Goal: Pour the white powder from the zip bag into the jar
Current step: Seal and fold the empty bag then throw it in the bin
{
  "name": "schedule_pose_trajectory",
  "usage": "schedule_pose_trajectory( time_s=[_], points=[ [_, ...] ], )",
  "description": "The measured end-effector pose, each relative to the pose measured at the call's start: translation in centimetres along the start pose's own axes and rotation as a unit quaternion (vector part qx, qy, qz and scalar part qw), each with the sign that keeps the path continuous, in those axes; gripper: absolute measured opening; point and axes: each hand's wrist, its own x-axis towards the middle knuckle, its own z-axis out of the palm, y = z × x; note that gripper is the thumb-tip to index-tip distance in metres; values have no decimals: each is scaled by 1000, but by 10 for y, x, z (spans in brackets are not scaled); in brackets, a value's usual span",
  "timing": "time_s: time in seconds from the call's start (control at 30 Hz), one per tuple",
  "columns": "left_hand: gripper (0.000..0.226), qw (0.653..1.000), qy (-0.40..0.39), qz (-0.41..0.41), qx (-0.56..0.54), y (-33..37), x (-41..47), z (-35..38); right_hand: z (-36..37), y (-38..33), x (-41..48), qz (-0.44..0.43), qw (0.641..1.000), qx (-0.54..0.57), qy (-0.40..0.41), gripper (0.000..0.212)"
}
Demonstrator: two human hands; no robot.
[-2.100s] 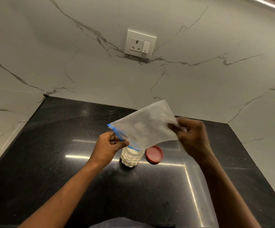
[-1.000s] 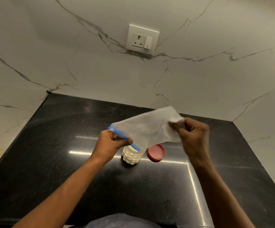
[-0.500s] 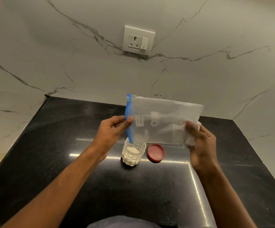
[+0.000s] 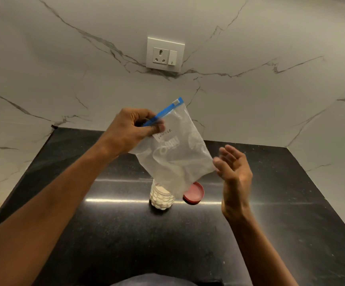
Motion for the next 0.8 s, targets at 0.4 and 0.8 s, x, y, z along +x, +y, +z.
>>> schedule_pose_trajectory(
  time_s=[0.4, 0.8],
  points=[
    [23, 987, -91, 34, 129, 14, -8, -8, 58, -59, 31, -73, 981, -46, -175, 10],
    [19, 992, -28, 86, 86, 26, -18, 21, 69, -48, 13, -64, 978, -18, -200, 10]
  ],
)
